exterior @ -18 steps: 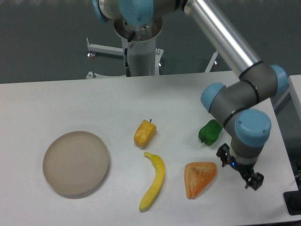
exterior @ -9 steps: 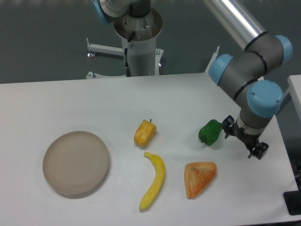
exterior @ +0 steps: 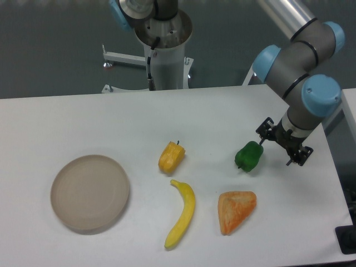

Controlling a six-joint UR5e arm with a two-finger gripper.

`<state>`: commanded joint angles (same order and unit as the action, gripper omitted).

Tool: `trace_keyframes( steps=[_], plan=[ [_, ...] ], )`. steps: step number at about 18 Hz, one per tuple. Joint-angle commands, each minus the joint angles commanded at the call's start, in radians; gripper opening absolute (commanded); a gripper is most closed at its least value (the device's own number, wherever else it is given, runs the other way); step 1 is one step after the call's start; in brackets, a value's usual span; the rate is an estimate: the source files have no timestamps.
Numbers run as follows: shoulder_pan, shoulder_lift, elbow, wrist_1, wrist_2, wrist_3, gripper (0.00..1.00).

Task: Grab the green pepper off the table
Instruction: 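Lower the open gripper down around the green pepper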

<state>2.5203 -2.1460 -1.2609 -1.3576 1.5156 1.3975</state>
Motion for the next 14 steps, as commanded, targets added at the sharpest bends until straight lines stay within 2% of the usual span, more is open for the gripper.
trace_keyframes(
  steps=[4, 8, 14],
  plan=[
    [0.002, 0.003, -0.043, 0.038, -0.015, -0.006, 1.0],
    [0.0, 0.017, -0.097, 0.094, -0.046, -0.071, 1.0],
    [0.002, 0.029, -0.126, 0.095, -0.057, -0.075, 1.0]
  ],
)
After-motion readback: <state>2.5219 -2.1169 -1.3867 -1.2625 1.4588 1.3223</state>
